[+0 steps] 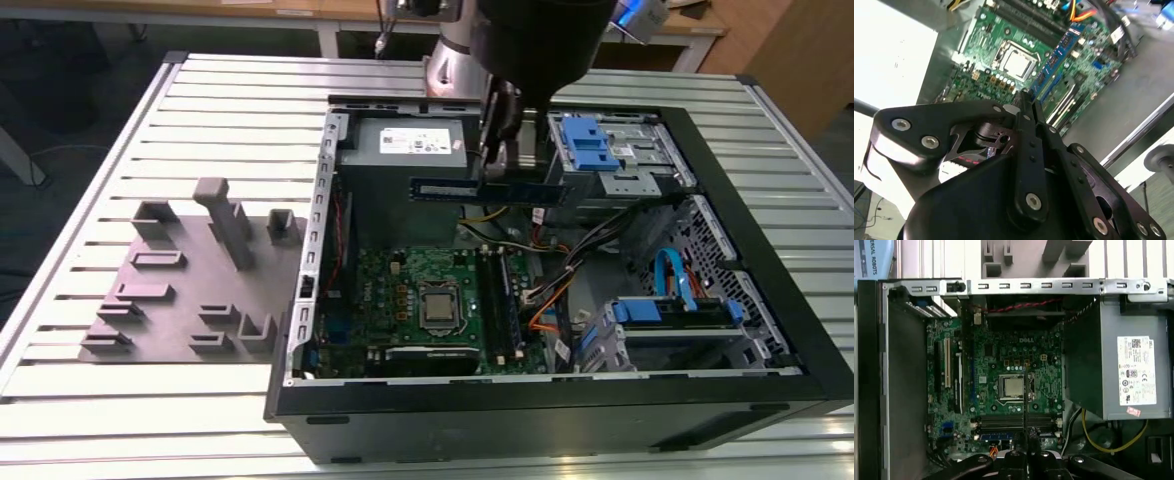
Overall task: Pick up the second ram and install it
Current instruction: 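Pick up the second ram and move it above second insertion slot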
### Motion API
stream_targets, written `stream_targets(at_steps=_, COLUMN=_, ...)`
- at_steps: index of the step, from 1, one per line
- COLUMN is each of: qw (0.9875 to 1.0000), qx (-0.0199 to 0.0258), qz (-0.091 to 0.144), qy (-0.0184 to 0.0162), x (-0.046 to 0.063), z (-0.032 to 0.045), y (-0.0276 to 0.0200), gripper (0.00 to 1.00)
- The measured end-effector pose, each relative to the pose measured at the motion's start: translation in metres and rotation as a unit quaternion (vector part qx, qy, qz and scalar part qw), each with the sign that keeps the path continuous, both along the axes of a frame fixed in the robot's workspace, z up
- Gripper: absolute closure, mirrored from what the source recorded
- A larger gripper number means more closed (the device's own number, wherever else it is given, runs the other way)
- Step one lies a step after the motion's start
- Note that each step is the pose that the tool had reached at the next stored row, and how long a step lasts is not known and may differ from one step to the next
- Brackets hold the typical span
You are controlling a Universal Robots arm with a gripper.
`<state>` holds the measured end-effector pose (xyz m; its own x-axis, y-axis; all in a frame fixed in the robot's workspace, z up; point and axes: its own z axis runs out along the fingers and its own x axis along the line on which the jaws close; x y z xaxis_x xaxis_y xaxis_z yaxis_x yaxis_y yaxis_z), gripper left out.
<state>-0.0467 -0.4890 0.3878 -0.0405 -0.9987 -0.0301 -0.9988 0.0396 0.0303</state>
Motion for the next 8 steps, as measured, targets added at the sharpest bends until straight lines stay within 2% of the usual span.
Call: stream_targets(at_steps=8, qw=1.0, qx=0.0, qz=0.0, qy=0.0015, x=0.024, z=-0.0009, y=0.0, gripper=0.86)
